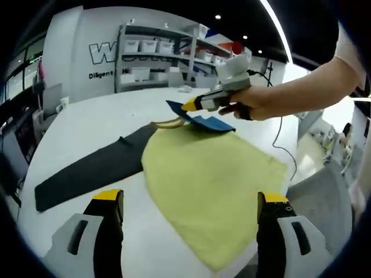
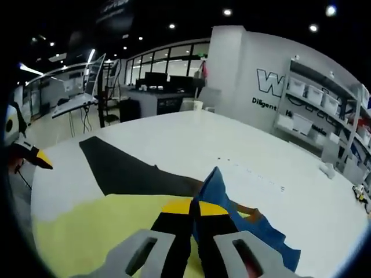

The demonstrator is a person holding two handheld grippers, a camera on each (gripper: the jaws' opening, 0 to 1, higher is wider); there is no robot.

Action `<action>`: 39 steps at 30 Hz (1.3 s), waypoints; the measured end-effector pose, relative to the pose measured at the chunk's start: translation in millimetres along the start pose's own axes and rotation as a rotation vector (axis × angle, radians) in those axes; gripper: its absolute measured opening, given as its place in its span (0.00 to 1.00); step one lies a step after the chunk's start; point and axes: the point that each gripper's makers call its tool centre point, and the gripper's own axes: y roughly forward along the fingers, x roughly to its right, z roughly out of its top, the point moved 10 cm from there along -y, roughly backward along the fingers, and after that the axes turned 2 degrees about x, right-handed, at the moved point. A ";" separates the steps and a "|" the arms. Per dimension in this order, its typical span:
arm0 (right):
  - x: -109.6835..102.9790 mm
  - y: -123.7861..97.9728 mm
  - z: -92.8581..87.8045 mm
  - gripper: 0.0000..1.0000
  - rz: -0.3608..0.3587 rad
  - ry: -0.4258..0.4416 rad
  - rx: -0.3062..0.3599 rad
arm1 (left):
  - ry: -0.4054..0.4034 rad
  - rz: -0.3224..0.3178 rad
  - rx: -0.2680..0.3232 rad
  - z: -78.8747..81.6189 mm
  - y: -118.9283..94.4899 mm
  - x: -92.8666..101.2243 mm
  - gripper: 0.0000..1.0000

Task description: Fold the garment on the visible template until the final outline fits inside the template.

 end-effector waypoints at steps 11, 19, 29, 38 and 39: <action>-19.8 19.7 -0.5 0.00 0.031 -0.020 -0.022 | -0.013 0.016 -0.001 -5.5 -5.7 -5.4 0.98; -43.2 30.9 -6.5 0.00 0.084 -0.052 -0.040 | -0.024 0.024 -0.004 -10.0 -9.9 -8.3 0.98; -62.9 38.9 -23.8 0.00 0.138 -0.095 -0.093 | -0.035 0.034 -0.006 -14.2 -13.6 -10.7 0.98; -72.4 45.5 -32.0 0.00 0.162 -0.100 -0.125 | -0.042 0.044 -0.011 -17.0 -15.4 -12.6 0.98; -73.3 46.1 -32.7 0.00 0.167 -0.101 -0.128 | -0.043 0.046 -0.011 -16.9 -15.5 -12.8 0.98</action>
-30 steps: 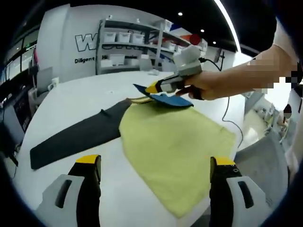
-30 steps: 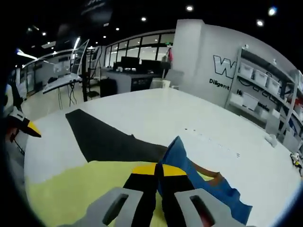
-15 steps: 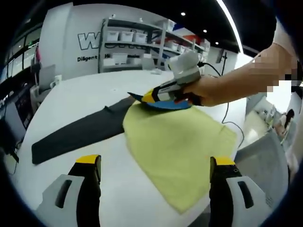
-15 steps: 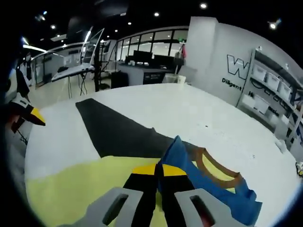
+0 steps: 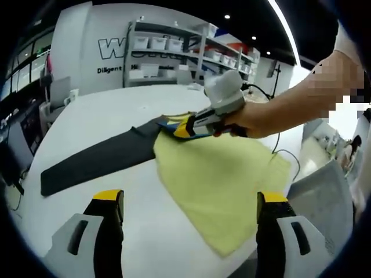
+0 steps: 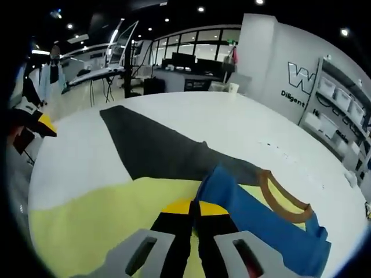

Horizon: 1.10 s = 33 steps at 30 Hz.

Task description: Fold the garment on the visible template until the final outline fits inside the template.

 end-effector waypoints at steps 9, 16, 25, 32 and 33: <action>-8.3 -0.5 1.1 0.06 0.074 0.020 0.007 | -0.002 0.004 -0.002 1.8 3.2 -1.3 0.97; -20.8 -11.9 0.7 0.10 0.187 0.036 0.066 | -0.016 0.018 -0.006 2.8 8.2 -12.0 0.97; -22.0 -32.4 -0.2 0.09 0.201 0.021 0.079 | -0.046 0.076 -0.009 8.2 13.6 -50.6 0.96; -9.1 -50.2 -10.4 0.14 0.181 0.035 0.093 | -0.164 0.177 0.015 10.4 17.7 -95.3 0.94; -7.6 -52.6 -11.4 0.15 0.178 0.035 0.096 | -0.173 0.194 0.023 10.7 17.9 -103.5 0.93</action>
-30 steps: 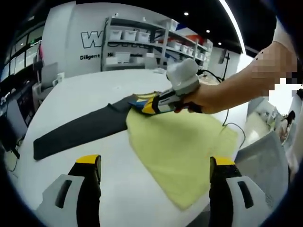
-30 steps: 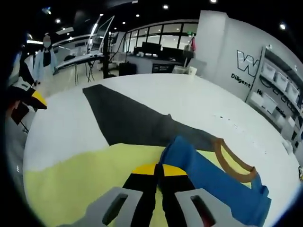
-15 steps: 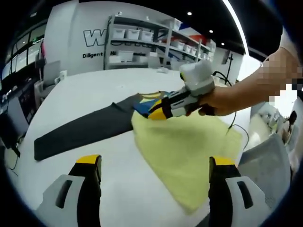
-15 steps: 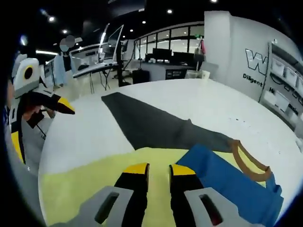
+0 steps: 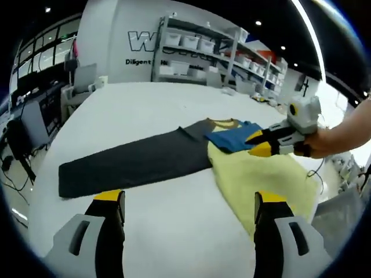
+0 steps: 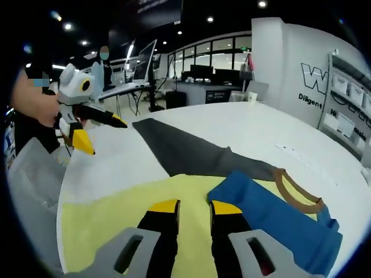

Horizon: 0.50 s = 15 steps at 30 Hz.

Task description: Fold the garment on the visible template until the final outline fits inside the template.

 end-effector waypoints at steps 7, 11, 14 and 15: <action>7.1 -25.3 -7.0 0.17 -0.034 -0.015 0.014 | -0.113 0.129 0.017 4.6 3.8 -41.0 0.87; 11.3 -36.7 -13.0 0.17 -0.056 -0.009 0.017 | -0.193 0.212 0.019 0.4 1.8 -62.9 0.82; 13.6 -43.3 -15.6 0.16 -0.071 -0.020 0.016 | -0.228 0.261 0.006 -5.3 -1.3 -75.3 0.81; 13.9 -45.2 -16.0 0.16 -0.071 -0.022 0.017 | -0.244 0.281 0.013 -6.5 -2.6 -81.0 0.80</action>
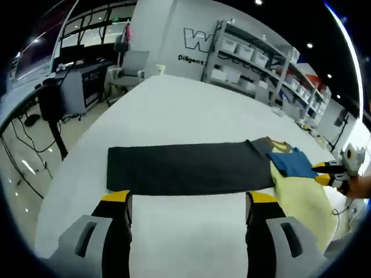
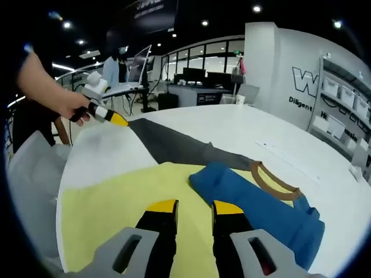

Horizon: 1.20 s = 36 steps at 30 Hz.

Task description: Fold the garment on the visible template until the final outline fits inside the template.

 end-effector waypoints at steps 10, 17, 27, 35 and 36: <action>5.0 -16.9 -5.1 0.12 -0.032 -0.002 0.011 | -0.070 0.076 -0.008 1.6 5.3 -25.7 0.71; 8.5 -26.3 -8.7 0.11 -0.054 0.007 0.011 | -0.098 0.113 -0.022 4.0 14.5 -36.3 0.63; 11.8 -33.0 -14.1 0.08 -0.084 0.021 0.001 | -0.106 0.146 -0.024 3.0 17.0 -28.1 0.36; 13.4 -36.4 -11.2 0.06 -0.099 0.028 0.007 | -0.154 0.204 -0.031 -0.7 10.8 -37.4 0.04; 14.1 -37.1 -11.1 0.06 -0.101 0.029 0.005 | -0.152 0.205 -0.031 0.1 10.4 -37.6 0.03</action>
